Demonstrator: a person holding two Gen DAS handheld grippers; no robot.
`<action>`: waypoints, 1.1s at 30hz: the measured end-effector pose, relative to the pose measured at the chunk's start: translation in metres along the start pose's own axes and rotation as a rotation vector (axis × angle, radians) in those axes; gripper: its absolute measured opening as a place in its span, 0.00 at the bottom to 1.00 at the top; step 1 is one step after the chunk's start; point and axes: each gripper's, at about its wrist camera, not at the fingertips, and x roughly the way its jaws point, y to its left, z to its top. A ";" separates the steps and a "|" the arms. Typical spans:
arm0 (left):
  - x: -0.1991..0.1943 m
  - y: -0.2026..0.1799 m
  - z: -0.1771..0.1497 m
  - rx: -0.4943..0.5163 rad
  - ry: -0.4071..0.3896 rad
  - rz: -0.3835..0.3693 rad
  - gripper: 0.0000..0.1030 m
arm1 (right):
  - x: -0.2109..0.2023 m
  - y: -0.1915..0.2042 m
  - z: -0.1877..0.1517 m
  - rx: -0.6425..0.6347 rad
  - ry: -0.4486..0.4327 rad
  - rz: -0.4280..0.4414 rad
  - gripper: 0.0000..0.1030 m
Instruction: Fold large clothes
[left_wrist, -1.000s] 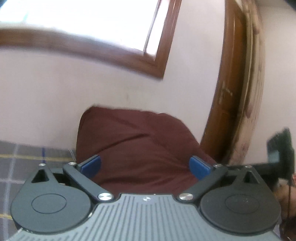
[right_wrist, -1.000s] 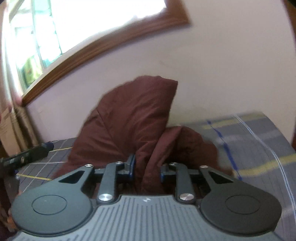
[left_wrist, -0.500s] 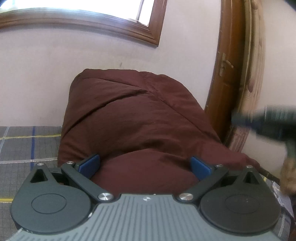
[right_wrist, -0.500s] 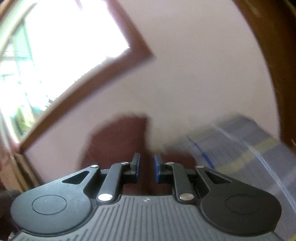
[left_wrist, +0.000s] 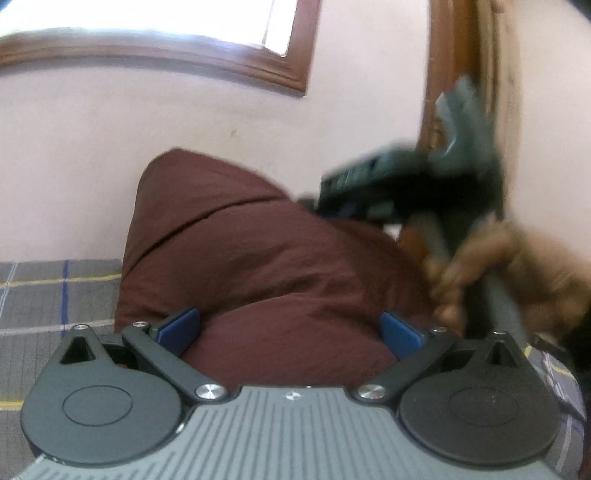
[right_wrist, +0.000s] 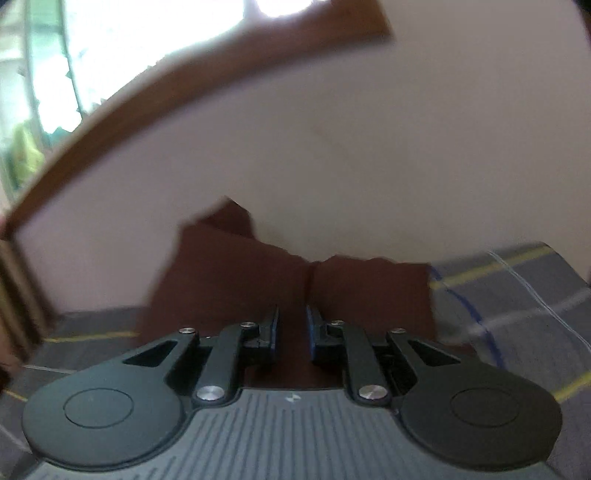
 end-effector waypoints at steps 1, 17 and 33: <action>-0.003 -0.003 0.001 0.019 -0.003 -0.006 1.00 | 0.000 -0.003 -0.008 0.007 0.009 -0.022 0.13; 0.038 0.021 0.062 -0.111 0.022 0.116 0.98 | -0.008 -0.033 -0.068 -0.033 -0.016 -0.190 0.12; 0.076 0.016 0.026 -0.033 0.083 0.216 1.00 | -0.004 -0.043 -0.070 0.028 -0.018 -0.156 0.12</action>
